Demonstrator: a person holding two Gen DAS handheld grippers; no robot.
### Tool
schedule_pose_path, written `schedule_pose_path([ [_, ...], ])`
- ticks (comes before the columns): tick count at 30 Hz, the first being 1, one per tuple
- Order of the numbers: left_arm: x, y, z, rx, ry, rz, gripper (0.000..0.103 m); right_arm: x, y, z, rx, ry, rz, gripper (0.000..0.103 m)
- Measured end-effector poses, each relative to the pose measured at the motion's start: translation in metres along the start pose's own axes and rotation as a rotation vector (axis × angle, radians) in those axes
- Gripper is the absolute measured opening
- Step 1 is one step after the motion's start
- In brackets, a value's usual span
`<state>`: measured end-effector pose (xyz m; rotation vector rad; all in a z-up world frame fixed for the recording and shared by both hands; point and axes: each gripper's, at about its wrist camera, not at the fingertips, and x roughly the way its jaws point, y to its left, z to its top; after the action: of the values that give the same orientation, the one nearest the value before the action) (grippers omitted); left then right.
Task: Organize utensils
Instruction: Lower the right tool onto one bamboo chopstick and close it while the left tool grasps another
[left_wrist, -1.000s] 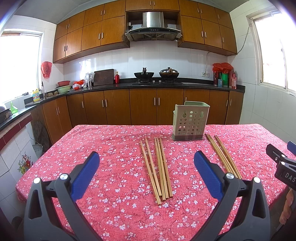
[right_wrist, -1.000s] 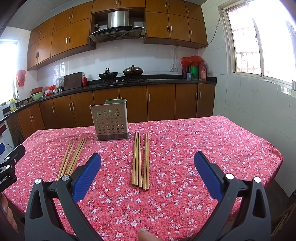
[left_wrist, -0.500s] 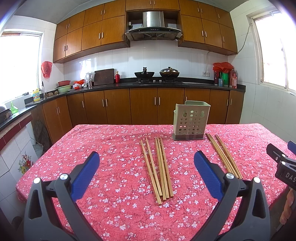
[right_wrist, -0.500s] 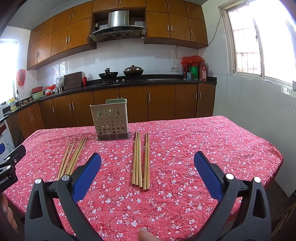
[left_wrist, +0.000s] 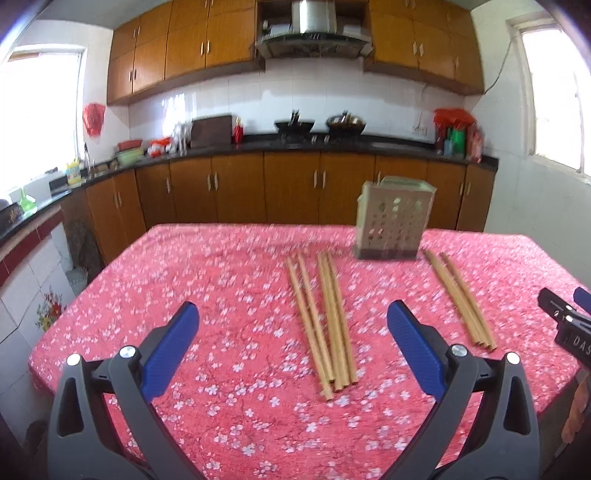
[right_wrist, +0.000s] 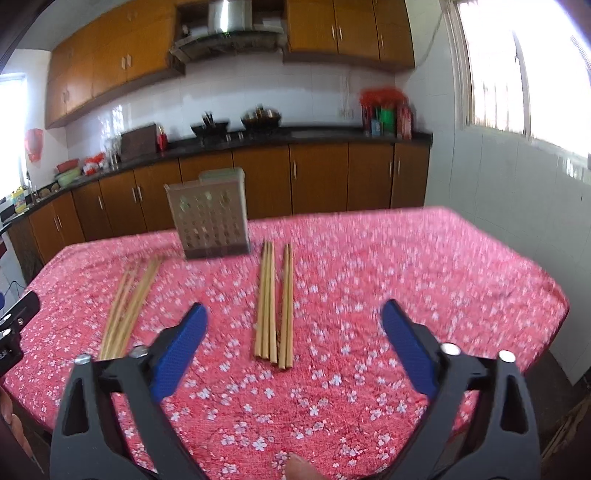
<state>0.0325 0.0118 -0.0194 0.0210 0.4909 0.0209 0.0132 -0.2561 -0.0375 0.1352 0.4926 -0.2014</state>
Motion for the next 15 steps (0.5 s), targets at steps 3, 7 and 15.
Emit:
schedule_pose_path([
  [3, 0.024, 0.009, 0.002, -0.011, 0.083, 0.029, 0.099, 0.033, -0.011, -0.001, 0.024, 0.117, -0.018, 0.066],
  [7, 0.063, 0.024, 0.004, -0.049, 0.202, 0.027, 0.092, 0.085, -0.023, 0.003, 0.071, 0.281, 0.023, 0.038],
  [15, 0.122, 0.041, -0.002, -0.151, 0.409, -0.058, 0.057, 0.144, -0.017, 0.004, 0.073, 0.437, 0.102, 0.020],
])
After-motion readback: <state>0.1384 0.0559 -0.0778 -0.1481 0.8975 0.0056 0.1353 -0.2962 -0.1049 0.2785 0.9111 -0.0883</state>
